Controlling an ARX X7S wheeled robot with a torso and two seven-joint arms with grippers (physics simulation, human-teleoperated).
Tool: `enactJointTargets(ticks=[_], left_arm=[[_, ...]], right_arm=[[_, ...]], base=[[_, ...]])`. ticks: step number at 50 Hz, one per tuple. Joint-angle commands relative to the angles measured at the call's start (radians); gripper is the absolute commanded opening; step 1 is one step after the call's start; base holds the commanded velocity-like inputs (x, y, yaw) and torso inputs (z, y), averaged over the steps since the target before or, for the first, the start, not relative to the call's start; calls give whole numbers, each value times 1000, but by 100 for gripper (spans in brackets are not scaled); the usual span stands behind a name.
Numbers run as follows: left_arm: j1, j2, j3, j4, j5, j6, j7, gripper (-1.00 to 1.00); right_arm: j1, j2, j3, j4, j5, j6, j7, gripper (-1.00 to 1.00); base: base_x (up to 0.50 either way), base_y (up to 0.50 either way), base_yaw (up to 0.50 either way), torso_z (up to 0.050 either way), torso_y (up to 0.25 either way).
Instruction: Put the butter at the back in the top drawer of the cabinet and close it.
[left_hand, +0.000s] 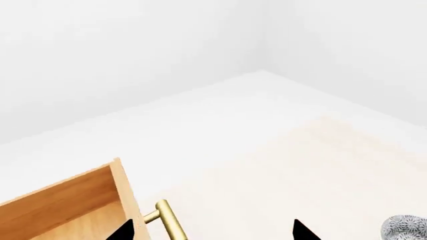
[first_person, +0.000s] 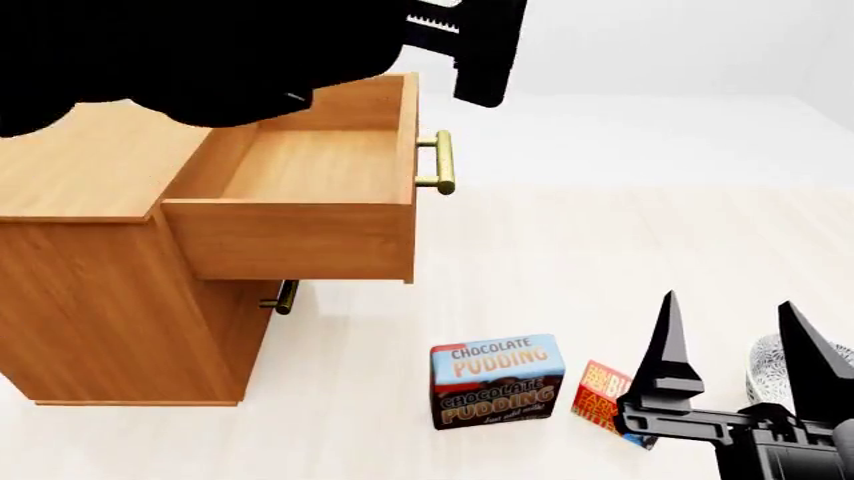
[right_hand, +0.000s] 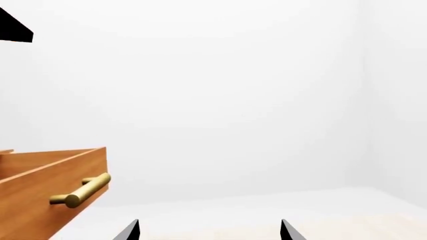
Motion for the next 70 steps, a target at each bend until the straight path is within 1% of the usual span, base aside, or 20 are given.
enactJointTargets(ticks=[1, 6, 10, 18, 22, 27, 29, 33, 38, 41, 44, 46, 48, 50, 53, 57, 62, 64, 66, 70], left_arm=[[37, -231, -80, 388, -5, 90, -142, 100], [70, -337, -113, 527, -2, 133, -170, 100], [112, -417, -127, 645, 33, 173, -200, 100], [220, -557, -137, 874, 180, 249, -213, 100], [280, -638, -142, 982, 252, 298, -219, 100], [366, -703, -127, 1072, 349, 349, -222, 100], [395, -725, -122, 1093, 379, 369, -214, 100], [446, -765, -111, 1113, 425, 404, -184, 100], [489, -801, -100, 1115, 460, 438, -145, 100], [503, -821, -99, 1118, 467, 455, -126, 100], [514, -835, -97, 1121, 477, 464, -113, 100], [519, -841, -96, 1121, 480, 470, -104, 100], [524, -847, -95, 1122, 483, 475, -98, 100], [528, -851, -95, 1123, 486, 478, -94, 100], [532, -848, -92, 1125, 492, 475, -95, 100], [532, -847, -92, 1132, 492, 470, -99, 100], [533, -854, -95, 1136, 491, 473, -97, 100], [534, -854, -95, 1136, 491, 473, -97, 100], [535, -853, -95, 1136, 491, 472, -98, 100], [535, -848, -95, 1131, 486, 471, -94, 100]], right_arm=[[2, 2, -3, -11, -8, 18, 22, 100], [0, 5, 9, -12, 7, 15, 23, 100], [4, 14, 11, -16, 19, 34, 29, 100], [17, 42, 13, -53, 50, 116, 70, 100], [17, 85, 12, -87, 56, 184, 91, 100], [29, 145, 52, -133, 117, 267, 121, 100], [43, 179, 73, -146, 166, 307, 131, 100], [103, 281, 122, -161, 310, 409, 159, 100], [203, 466, 188, -159, 601, 505, 188, 100], [296, 584, 189, -125, 792, 543, 197, 100], [452, 693, 110, -60, 961, 588, 186, 100], [574, 734, 35, -14, 1043, 628, 168, 100], [738, 755, -64, 40, 1128, 709, 139, 100], [911, 749, -160, 90, 1198, 824, 109, 100], [1120, 730, -259, 178, 1309, 972, 93, 100], [1333, 692, -370, 282, 1416, 1126, 128, 100], [1620, 628, -548, 455, 1573, 1303, 199, 100], [1723, 608, -637, 522, 1624, 1349, 216, 100], [1831, 607, -763, 561, 1641, 1358, 178, 100], [2047, 594, -1021, 612, 1600, 1358, 42, 100]], base=[[0, 0, 0, 0, 0], [0, 0, 0, 0, 0], [0, 0, 0, 0, 0], [0, 0, 0, 0, 0], [0, 0, 0, 0, 0], [0, 0, 0, 0, 0], [0, 0, 0, 0, 0], [0, 0, 0, 0, 0], [0, 0, 0, 0, 0], [0, 0, 0, 0, 0], [0, 0, 0, 0, 0], [0, 0, 0, 0, 0], [0, 0, 0, 0, 0], [0, 0, 0, 0, 0], [0, 0, 0, 0, 0], [0, 0, 0, 0, 0], [0, 0, 0, 0, 0], [0, 0, 0, 0, 0], [0, 0, 0, 0, 0], [0, 0, 0, 0, 0]])
